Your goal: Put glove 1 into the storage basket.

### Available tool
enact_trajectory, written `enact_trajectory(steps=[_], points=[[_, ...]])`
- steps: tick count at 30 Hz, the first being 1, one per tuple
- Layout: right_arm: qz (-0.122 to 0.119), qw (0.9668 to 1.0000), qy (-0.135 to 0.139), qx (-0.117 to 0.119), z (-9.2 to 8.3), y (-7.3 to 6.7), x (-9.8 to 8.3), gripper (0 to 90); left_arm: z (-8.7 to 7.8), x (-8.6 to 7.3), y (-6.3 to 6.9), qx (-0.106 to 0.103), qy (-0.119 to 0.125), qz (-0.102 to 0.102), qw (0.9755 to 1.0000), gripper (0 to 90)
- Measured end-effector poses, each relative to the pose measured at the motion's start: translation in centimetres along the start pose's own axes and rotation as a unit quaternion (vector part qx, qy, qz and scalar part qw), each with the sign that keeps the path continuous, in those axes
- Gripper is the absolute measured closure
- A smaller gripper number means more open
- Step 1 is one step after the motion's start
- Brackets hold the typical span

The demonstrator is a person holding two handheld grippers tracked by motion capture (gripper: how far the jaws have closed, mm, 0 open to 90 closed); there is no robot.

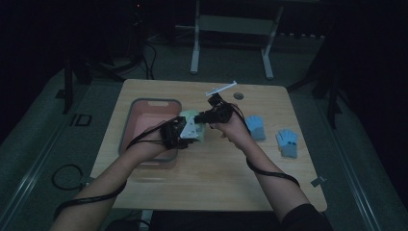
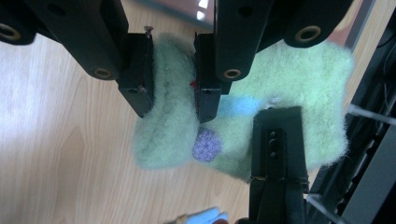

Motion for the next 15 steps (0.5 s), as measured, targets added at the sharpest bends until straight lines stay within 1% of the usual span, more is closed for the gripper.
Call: enact_trajectory(steps=[1, 3, 8, 13, 15], points=[[-0.002, 1.0, 0.0, 0.001, 0.2, -0.1, 0.2, 70.6, -0.2, -0.3, -0.2, 0.002, -0.001, 0.0, 1.0, 72.7], [-0.005, 1.0, -0.001, 0.004, 0.9, -0.4, 0.8, 70.6, -0.6, -0.9, -0.5, 0.003, -0.003, -0.007, 1.0, 72.7], [-0.006, 0.9999, 0.0, 0.016, 2.5, -1.2, 2.0, 70.7, -1.8, -2.5, -1.3, 0.008, -0.014, -0.014, 0.9998, 72.7], [-0.012, 0.9996, 0.0, 0.025, 4.5, -2.1, 3.2, 70.8, -2.5, -4.1, -2.0, 0.016, -0.028, -0.023, 0.9992, 72.8], [-0.013, 0.9995, -0.001, 0.028, 5.3, -2.4, 3.5, 70.8, -2.8, -4.9, -2.2, 0.015, -0.031, -0.029, 0.999, 72.8]])
Point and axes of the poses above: each handheld gripper's, and its own axes: z roughly forward along the jaws, x roughly out of its top, y roughly to its right, the point moved 4 cm from there along z, roughly forward along the jaws, and after that the axes turned 10 degrees about -z, right-handed, at the moved point
